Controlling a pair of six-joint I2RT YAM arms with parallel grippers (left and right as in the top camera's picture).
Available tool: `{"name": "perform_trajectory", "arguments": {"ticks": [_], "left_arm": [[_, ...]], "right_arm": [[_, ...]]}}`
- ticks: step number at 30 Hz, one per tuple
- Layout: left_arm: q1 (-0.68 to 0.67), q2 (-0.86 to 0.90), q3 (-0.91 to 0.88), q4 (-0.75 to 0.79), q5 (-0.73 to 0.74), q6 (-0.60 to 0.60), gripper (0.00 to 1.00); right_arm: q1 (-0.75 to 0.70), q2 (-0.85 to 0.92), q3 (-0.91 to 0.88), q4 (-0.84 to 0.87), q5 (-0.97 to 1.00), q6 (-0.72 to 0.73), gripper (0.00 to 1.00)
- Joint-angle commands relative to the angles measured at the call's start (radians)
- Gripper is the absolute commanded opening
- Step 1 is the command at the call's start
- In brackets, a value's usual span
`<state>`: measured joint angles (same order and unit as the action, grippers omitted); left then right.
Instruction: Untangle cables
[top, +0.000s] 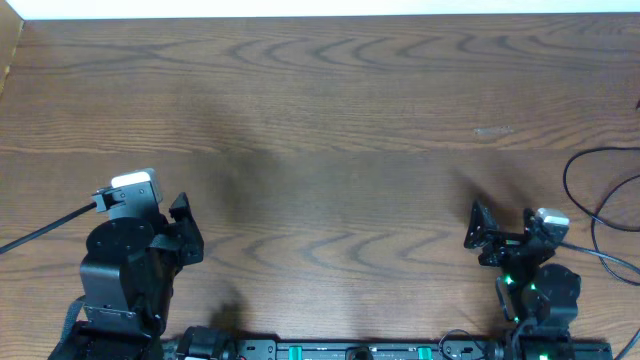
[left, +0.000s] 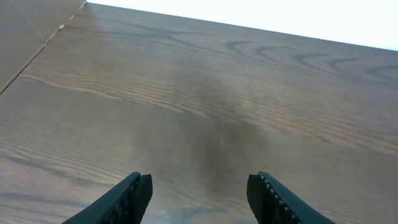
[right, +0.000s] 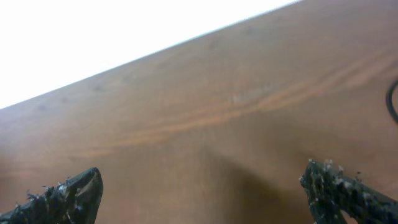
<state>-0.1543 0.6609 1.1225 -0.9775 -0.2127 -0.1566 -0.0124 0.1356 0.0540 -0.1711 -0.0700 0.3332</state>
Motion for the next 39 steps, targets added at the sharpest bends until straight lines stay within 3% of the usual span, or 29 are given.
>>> {"name": "perform_trajectory", "arguments": {"ticks": [1, 18, 27, 35, 39], "left_arm": [[0.003, -0.004, 0.006, 0.013, -0.009, 0.010, 0.55], [0.003, -0.056, -0.004, 0.022, -0.009, -0.025, 0.55], [0.003, -0.281, -0.175, 0.093, -0.009, -0.030, 0.55], [0.003, -0.501, -0.373, 0.177, -0.004, -0.160, 0.56], [0.003, -0.530, -0.426, 0.215, 0.042, -0.159, 0.61]], "right_arm": [[0.006, -0.070, -0.003, -0.002, 0.011, 0.010, 0.99], [0.048, -0.131, -0.004, -0.001, 0.012, 0.010, 0.99], [0.048, -0.131, -0.004, -0.002, 0.012, 0.010, 0.99], [0.048, -0.130, -0.004, -0.001, 0.012, 0.010, 0.99], [0.048, -0.130, -0.004, -0.001, 0.012, 0.010, 0.99]]}}
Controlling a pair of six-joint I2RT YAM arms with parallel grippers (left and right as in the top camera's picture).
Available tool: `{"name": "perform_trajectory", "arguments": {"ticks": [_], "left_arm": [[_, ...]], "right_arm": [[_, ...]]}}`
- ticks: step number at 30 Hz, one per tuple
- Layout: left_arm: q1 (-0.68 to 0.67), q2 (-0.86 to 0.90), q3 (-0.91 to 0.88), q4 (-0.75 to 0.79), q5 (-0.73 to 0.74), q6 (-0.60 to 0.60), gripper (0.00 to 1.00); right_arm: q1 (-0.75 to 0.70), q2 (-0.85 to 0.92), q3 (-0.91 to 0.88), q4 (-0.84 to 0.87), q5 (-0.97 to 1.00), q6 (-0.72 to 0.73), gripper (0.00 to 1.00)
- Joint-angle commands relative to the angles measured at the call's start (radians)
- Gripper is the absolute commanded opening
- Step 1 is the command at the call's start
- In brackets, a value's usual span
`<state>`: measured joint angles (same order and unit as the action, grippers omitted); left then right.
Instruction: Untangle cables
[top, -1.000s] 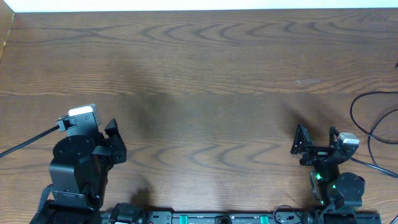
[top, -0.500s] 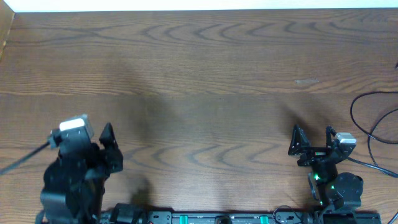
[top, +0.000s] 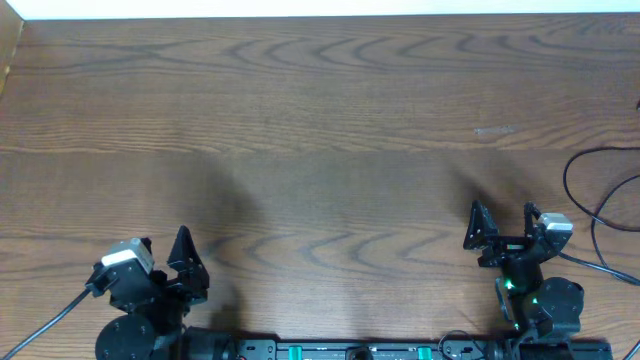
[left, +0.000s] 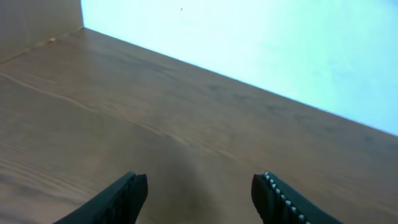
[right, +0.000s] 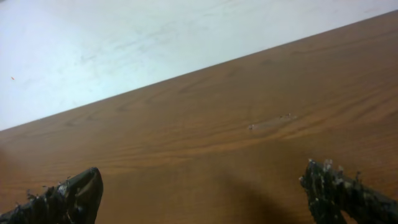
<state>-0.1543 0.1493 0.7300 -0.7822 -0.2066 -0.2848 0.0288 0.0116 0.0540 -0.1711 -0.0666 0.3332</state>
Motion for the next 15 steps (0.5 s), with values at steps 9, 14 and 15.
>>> {"name": "perform_trajectory", "arguments": {"ticks": [9, 14, 15], "left_arm": [[0.003, -0.018, -0.235, 0.208, 0.111, -0.069, 0.72], [0.003, -0.018, -0.348, 0.303, 0.142, -0.102, 0.98], [0.003, -0.018, -0.364, 0.320, 0.145, -0.102, 0.98]], "right_arm": [[0.006, -0.006, -0.004, -0.002, 0.008, 0.010, 0.99], [0.006, -0.006, -0.004, -0.001, 0.008, 0.010, 0.99], [0.006, -0.006, -0.004, -0.002, 0.008, 0.010, 0.99]]}}
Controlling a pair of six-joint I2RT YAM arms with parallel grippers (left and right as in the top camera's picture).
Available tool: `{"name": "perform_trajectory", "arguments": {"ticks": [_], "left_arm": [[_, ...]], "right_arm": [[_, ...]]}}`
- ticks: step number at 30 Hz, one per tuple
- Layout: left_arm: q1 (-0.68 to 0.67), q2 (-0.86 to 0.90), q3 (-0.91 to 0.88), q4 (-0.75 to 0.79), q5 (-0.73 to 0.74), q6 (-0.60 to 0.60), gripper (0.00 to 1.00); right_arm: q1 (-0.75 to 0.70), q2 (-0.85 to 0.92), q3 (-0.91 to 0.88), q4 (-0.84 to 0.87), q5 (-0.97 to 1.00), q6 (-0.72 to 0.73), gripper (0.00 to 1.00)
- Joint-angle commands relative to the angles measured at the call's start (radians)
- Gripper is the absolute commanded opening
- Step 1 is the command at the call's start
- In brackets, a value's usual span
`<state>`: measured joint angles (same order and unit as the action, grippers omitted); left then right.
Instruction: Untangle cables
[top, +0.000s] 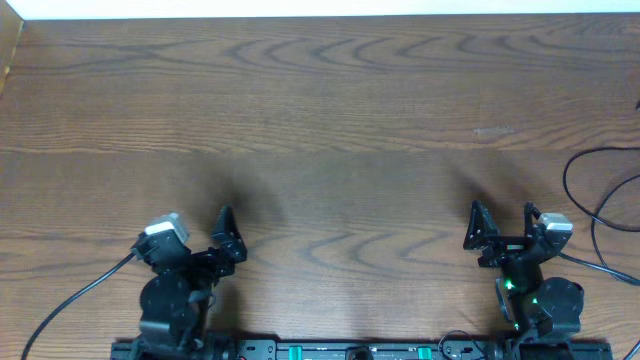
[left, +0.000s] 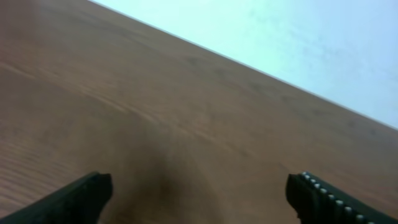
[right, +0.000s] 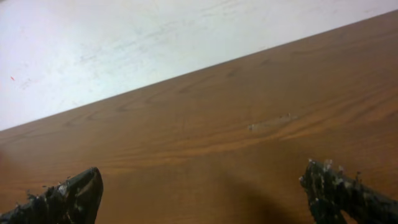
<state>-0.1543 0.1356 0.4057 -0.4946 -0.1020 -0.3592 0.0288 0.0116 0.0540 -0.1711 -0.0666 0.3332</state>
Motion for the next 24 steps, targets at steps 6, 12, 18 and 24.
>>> {"name": "perform_trajectory", "arguments": {"ticks": [6, 12, 18, 24], "left_arm": [[0.003, -0.004, -0.172, 0.205, 0.038, 0.037, 0.98], [0.003, -0.004, -0.290, 0.399, 0.027, 0.097, 0.98], [0.003, -0.004, -0.401, 0.526, 0.004, 0.113, 0.98], [0.019, -0.004, -0.402, 0.480, -0.022, 0.153, 0.98]], "right_arm": [[0.006, -0.005, -0.004, -0.002, 0.008, 0.010, 0.99], [0.006, -0.005, -0.004, -0.002, 0.008, 0.010, 0.99], [0.006, -0.005, -0.004, -0.002, 0.008, 0.010, 0.99], [0.006, -0.005, -0.004, -0.001, 0.008, 0.010, 0.99]]}}
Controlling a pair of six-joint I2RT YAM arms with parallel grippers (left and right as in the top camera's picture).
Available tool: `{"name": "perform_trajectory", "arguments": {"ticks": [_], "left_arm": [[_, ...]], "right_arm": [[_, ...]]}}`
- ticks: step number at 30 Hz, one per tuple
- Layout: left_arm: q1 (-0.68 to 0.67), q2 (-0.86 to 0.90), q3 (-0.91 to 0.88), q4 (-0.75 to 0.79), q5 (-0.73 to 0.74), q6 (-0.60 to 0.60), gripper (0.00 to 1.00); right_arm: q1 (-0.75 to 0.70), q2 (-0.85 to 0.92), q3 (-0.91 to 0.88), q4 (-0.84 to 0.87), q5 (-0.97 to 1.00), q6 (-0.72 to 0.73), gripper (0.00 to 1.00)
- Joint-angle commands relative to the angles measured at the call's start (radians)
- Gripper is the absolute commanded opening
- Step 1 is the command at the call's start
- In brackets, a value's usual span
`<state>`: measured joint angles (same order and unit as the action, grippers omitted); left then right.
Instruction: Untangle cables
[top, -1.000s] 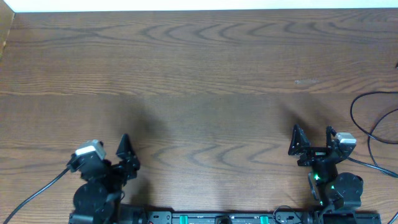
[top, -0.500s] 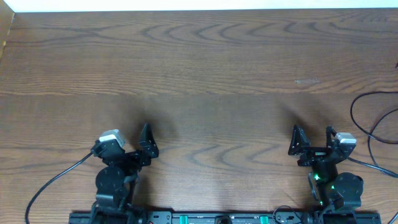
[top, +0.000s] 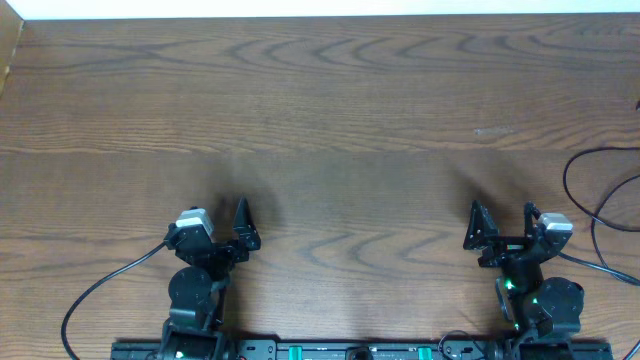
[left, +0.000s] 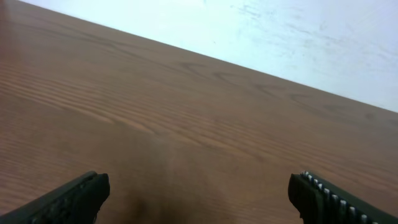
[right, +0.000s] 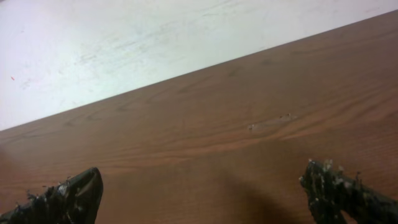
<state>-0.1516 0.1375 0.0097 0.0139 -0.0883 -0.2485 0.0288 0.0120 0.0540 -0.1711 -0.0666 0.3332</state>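
Note:
No tangle of cables lies on the wooden table (top: 330, 110). A thin black cable (top: 585, 190) loops in from the right edge; I cannot tell whether it belongs to the task. My left gripper (top: 215, 232) sits low at the front left, open and empty, with its fingers (left: 84, 194) wide apart over bare wood. At the front right my right gripper (top: 503, 228) is open too. Nothing lies between its worn fingertips (right: 326, 180), and the cable loop is well to its right.
The left wrist camera's black lead (top: 110, 285) trails toward the front left corner. A pale scuff (top: 493, 130) marks the wood right of the middle. A white wall (right: 124, 43) rises behind the far edge. The arms' base rail (top: 350, 350) runs along the front.
My left arm has shifted a little to the right along the front edge, and its camera now looks level across the table. The right arm has not moved. Both grippers stay open.
First my left arm stood at the far left, its jaws moderately open, and the right gripper looked down at the wood. Then the left arm was low at the front left and the right had tipped up. Later the left jaws were wider, further right.

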Motion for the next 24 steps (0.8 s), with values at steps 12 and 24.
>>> {"name": "perform_trajectory", "arguments": {"ticks": [12, 24], "left_arm": [[0.092, -0.048, -0.006, -0.080, -0.011, 0.114, 0.98], [0.097, -0.137, -0.006, -0.087, 0.092, 0.114, 0.98]], "right_arm": [[0.006, -0.005, -0.004, -0.002, 0.008, 0.010, 0.99], [0.006, -0.005, -0.004, -0.001, 0.008, 0.010, 0.99]]}}
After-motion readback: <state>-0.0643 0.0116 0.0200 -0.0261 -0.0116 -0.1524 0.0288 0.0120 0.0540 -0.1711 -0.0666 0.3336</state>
